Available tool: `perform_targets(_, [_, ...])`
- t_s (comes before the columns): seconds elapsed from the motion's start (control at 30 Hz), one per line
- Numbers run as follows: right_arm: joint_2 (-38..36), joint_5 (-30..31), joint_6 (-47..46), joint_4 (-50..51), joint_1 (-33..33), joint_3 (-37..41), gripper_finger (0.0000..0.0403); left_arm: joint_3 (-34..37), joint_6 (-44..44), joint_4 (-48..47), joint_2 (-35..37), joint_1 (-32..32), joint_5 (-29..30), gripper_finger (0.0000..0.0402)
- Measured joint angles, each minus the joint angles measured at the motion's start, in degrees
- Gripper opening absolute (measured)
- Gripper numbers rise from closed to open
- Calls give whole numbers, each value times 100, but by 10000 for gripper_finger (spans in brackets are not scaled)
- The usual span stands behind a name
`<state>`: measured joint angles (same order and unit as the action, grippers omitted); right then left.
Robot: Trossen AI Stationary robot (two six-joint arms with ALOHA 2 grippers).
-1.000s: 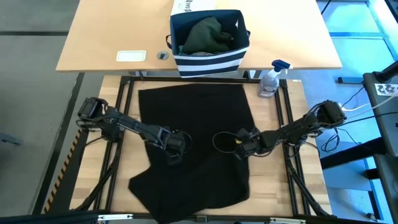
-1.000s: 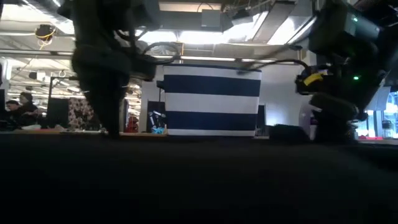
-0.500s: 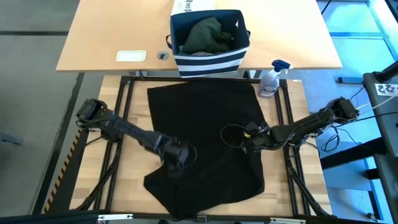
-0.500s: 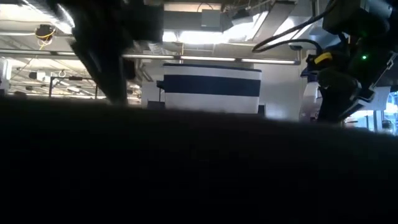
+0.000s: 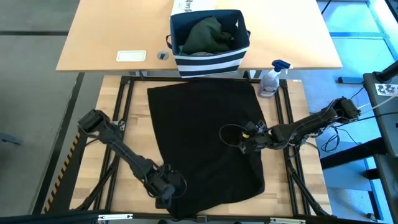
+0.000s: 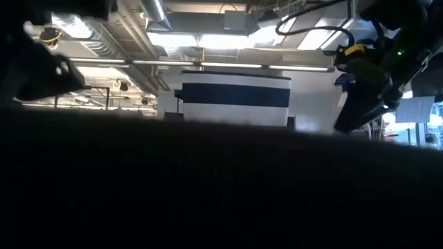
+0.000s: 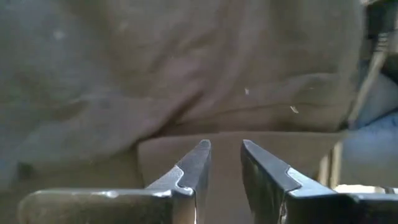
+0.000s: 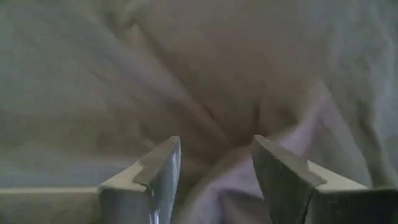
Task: Fold Laundry from Bin
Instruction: Fold the black shirt
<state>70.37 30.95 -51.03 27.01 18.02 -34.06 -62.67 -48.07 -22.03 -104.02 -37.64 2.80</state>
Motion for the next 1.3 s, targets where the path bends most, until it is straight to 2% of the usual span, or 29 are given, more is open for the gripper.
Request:
perform_targets(0.23, [0,-260,308,-462,0,-2,198,-2,-102,-498,-245,184,-164,90])
perform_targets(0.57, [-2,-263,521,-721,0,-2,198,0,-87,-1050,217,290,3,145])
perform_targets(0.73, [-2,-208,605,-734,0,-2,198,0,-87,-1237,145,314,-50,165])
perform_targets(1.07, [-2,-205,641,-764,-4,-3,198,2,133,-1219,105,465,-1,170])
perform_targets(1.3, [-2,-204,641,-762,-4,-4,198,2,216,-1126,-112,528,-347,170])
